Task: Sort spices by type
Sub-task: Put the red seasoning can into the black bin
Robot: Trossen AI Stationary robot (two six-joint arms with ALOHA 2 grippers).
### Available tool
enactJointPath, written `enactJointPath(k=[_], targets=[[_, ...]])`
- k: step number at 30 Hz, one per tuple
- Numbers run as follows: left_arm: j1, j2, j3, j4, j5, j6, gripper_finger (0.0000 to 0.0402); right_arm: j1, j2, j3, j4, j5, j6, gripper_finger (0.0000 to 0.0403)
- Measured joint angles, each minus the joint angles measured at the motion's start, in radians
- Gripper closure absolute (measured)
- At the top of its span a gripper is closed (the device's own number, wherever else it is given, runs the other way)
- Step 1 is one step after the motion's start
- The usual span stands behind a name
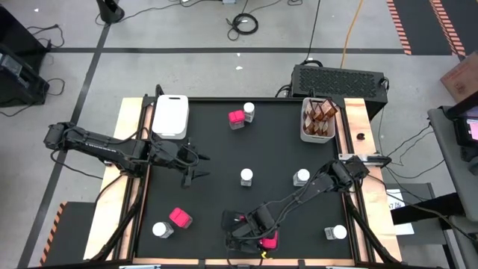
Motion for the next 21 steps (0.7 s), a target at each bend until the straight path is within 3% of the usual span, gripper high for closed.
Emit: enactJointPath(k=[10, 16, 21], targets=[[0.0, 0.0, 0.0, 0.0, 0.0, 0.0, 0.0125, 0.0, 0.0, 0.0, -0.002, -0.01, 0.0, 0.0165], [0.0, 0.0, 0.0, 0.0, 0.0, 0.0, 0.0125, 0.0, 0.0, 0.0, 0.023, -0.136, 0.067, 0.0165], [0.0, 0.0, 0.0, 0.0, 0.0, 0.0, 0.0125, 0.0, 0.0, 0.0, 0.025, -0.157, 0.099, 0.0165]])
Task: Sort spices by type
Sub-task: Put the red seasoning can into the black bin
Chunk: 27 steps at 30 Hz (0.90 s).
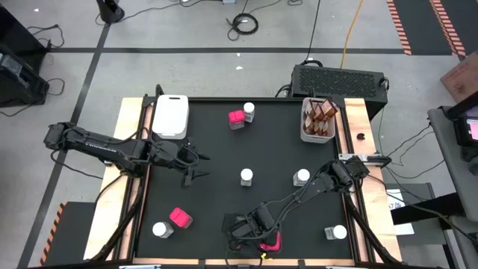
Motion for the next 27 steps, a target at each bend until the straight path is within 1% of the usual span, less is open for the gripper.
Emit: enactJointPath(k=[10, 12, 18, 21, 24, 27], targets=[[0.0, 0.0, 0.0, 0.0, 0.0, 0.0, 0.0125, 0.001, -0.008, -0.001, -0.002, 0.014, -0.024, 0.0165], [0.0, 0.0, 0.0, 0.0, 0.0, 0.0, 0.0125, 0.002, -0.022, -0.001, -0.002, 0.032, -0.026, 0.0165], [0.0, 0.0, 0.0, 0.0, 0.0, 0.0, 0.0125, 0.002, -0.077, -0.001, -0.016, 0.03, 0.023, 0.0165], [0.0, 0.0, 0.0, 0.0, 0.0, 0.0, 0.0125, -0.004, -0.097, -0.001, 0.014, 0.027, 0.035, 0.0168], [0.0, 0.0, 0.0, 0.0, 0.0, 0.0, 0.0125, -0.014, -0.099, -0.001, 0.078, 0.021, 0.078, 0.0193], [0.0, 0.0, 0.0, 0.0, 0.0, -0.001, 0.0125, -0.03, -0.088, -0.001, 0.107, -0.025, 0.096, 0.0244]])
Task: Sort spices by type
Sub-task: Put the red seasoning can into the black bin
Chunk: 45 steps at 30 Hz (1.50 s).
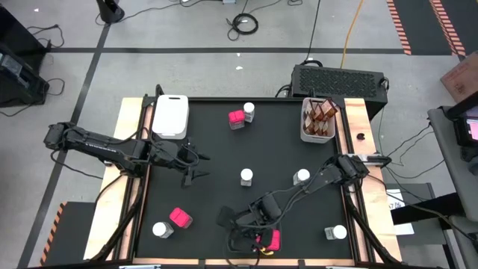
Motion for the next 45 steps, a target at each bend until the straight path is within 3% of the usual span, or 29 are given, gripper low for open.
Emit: enactJointPath(k=[5, 7, 16, 42, 45], targets=[[0.0, 0.0, 0.0, -0.001, 0.011, -0.005, 0.0125, -0.016, 0.014, -0.001, 0.018, -0.009, -0.003, 0.0362], [0.0, 0.0, 0.0, 0.0, 0.012, -0.02, 0.0125, -0.017, 0.017, -0.001, 0.017, -0.047, -0.008, 0.0392], [0.0, 0.0, 0.0, 0.0, 0.017, -0.025, 0.0125, -0.014, 0.088, 0.0, 0.065, -0.051, -0.018, 0.0401], [0.0, 0.0, 0.0, -0.001, 0.026, -0.026, 0.0125, 0.011, 0.108, -0.034, 0.068, 0.009, -0.224, 0.0403], [0.0, 0.0, 0.0, -0.001, 0.026, -0.025, 0.0125, 0.016, 0.1, -0.035, 0.096, 0.072, -0.256, 0.0403]])
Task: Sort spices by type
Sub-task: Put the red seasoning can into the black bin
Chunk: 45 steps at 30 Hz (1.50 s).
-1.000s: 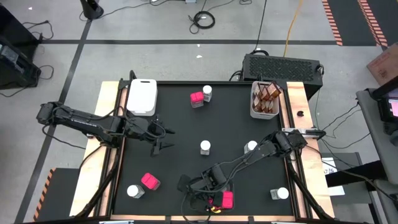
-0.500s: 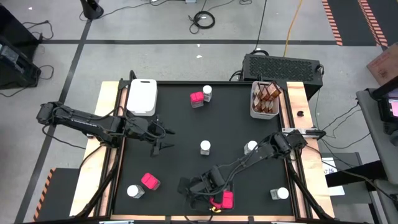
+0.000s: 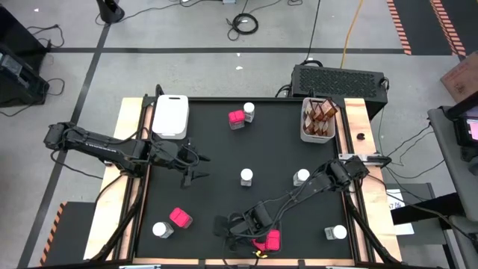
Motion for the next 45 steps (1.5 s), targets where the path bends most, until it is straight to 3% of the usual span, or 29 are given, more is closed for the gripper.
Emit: enactJointPath(k=[6, 17, 22, 27, 36, 45], targets=[[0.0, 0.0, 0.021, -0.034, 0.003, 0.017, 0.0125, -0.007, -0.076, 0.0, 0.01, 0.03, 0.031, 0.0403], [-0.057, 0.0, 0.35, -0.6, 0.117, -0.054, 0.0125, -0.046, -0.245, 0.002, -0.319, 0.032, 0.422, 0.0402], [-0.169, 0.009, 0.414, -0.667, 0.127, -0.055, 0.0125, -0.046, -0.297, -0.054, -0.399, 0.033, 0.534, 0.0402], [-0.287, 0.078, 0.418, -0.64, 0.13, -0.08, 0.0125, -0.046, -0.41, -0.259, -0.272, 0.034, 0.584, 0.0402], [-0.461, 0.283, 0.418, -0.591, 0.13, -0.081, 0.0125, -0.046, -0.641, -0.684, 0.16, 0.041, 0.649, 0.0403], [-0.564, 0.401, 0.418, -0.57, 0.079, -0.132, 0.0125, -0.046, -0.705, -0.772, 0.274, 0.064, 0.665, 0.0403]])
